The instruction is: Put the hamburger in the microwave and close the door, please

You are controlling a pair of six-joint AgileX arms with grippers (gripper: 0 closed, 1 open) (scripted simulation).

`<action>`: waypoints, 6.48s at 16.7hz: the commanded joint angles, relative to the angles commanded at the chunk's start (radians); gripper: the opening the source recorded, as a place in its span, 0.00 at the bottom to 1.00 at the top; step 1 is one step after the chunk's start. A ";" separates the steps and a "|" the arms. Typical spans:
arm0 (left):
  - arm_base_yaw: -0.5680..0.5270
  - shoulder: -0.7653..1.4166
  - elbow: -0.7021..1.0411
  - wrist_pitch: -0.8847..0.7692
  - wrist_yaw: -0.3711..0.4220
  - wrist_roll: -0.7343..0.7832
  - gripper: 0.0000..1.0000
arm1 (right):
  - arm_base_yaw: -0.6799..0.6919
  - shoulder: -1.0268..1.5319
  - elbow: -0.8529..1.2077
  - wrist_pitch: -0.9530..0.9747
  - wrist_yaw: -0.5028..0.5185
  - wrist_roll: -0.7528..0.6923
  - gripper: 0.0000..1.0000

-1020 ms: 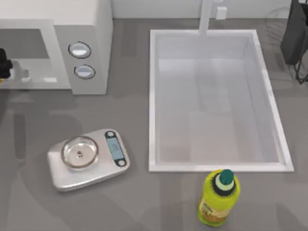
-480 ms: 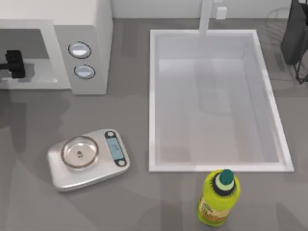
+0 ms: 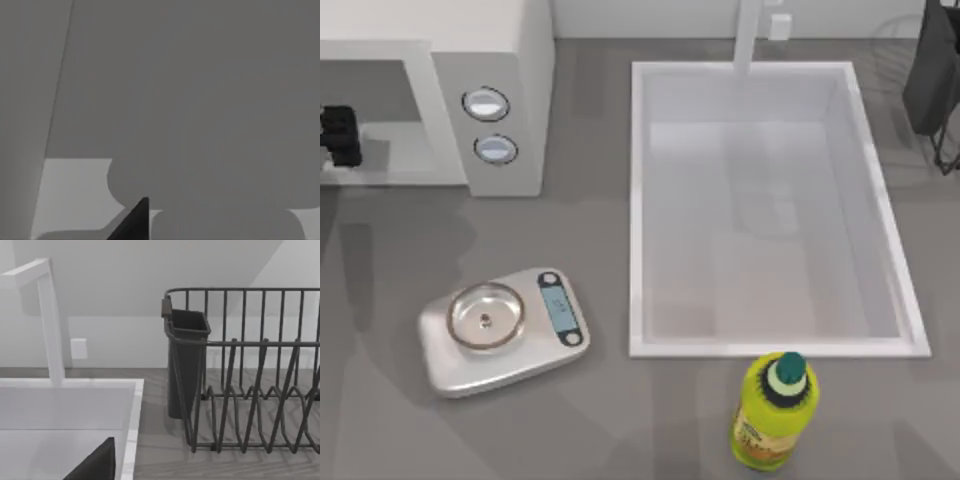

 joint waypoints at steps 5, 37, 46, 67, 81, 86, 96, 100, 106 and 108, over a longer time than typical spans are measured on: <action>0.045 -0.159 -0.099 -0.005 0.056 0.045 1.00 | 0.000 0.000 0.000 0.000 0.000 0.000 1.00; 0.119 -0.493 -0.749 0.240 0.125 0.101 1.00 | 0.000 0.000 0.000 0.000 0.000 0.000 1.00; 0.132 -0.705 -0.661 -0.118 0.099 0.092 1.00 | 0.000 0.000 0.000 0.000 0.000 0.000 1.00; 0.032 -1.157 -0.775 -0.333 -0.020 0.034 1.00 | 0.000 0.000 0.000 0.000 0.000 0.000 1.00; -0.257 -2.063 -1.150 -0.404 -0.258 -0.131 1.00 | 0.000 0.000 0.000 0.000 0.000 0.000 1.00; -0.257 -2.063 -1.150 -0.404 -0.258 -0.131 0.92 | 0.000 0.000 0.000 0.000 0.000 0.000 1.00; -0.257 -2.063 -1.150 -0.404 -0.258 -0.131 0.17 | 0.000 0.000 0.000 0.000 0.000 0.000 1.00; -0.257 -2.063 -1.150 -0.404 -0.258 -0.131 0.00 | 0.000 0.000 0.000 0.000 0.000 0.000 1.00; -0.257 -2.063 -1.150 -0.404 -0.258 -0.131 0.00 | 0.000 0.000 0.000 0.000 0.000 0.000 1.00; -0.255 -2.059 -1.149 -0.402 -0.255 -0.130 0.00 | 0.000 0.000 0.000 0.000 0.000 0.000 1.00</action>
